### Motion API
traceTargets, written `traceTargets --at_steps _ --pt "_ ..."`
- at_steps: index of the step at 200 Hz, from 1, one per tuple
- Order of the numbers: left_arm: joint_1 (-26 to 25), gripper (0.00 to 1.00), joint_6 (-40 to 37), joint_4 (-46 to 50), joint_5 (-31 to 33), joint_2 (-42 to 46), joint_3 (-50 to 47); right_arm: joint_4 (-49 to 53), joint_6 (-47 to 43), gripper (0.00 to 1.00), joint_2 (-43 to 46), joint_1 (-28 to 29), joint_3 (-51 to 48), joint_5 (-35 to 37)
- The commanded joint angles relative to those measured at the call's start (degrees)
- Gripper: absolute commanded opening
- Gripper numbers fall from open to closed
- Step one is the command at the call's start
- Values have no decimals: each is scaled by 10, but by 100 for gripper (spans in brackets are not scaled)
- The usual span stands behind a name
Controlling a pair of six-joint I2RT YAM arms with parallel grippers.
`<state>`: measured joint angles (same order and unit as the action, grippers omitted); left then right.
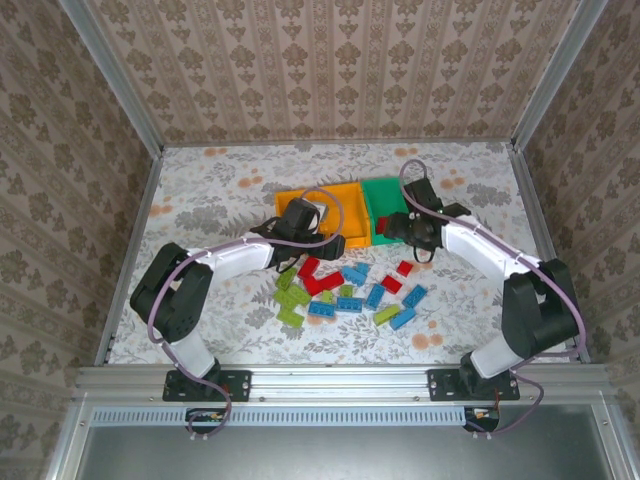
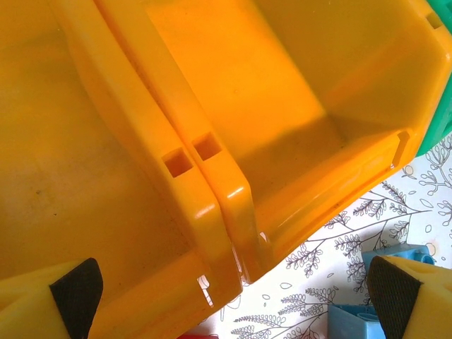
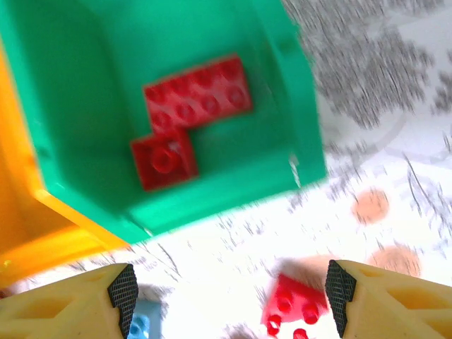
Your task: Sort the legos into containers by color
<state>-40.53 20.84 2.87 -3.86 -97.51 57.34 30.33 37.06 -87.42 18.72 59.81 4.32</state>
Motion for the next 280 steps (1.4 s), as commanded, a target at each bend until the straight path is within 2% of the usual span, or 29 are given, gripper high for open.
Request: traceTargets --at_steps 1,33,94,109,137,164,216,280 --pt "-3 100 -5 -15 -12 -9 6 33 72 73 11 6 -43 -4" --pt "-4 100 -6 -16 -13 -8 6 19 93 70 -8 17 -59 -20" --pt "-3 100 -6 -13 -2 1 -6 32 83 63 -100 24 -32 -37" --pt "-3 100 -8 -11 0 3 -6 33 81 56 -114 25 -26 -41" --pt "-3 100 -11 -10 2 3 -4 29 80 36 -114 25 -22 -40" --pt "-3 100 -11 -9 1 0 -2 32 62 27 -90 31 -1 -16" --pt "-3 100 -9 -7 1 1 0 9 0 24 -57 38 86 55" --pt "-4 100 -6 30 30 45 -22 -4 -42 29 -197 18 208 76"
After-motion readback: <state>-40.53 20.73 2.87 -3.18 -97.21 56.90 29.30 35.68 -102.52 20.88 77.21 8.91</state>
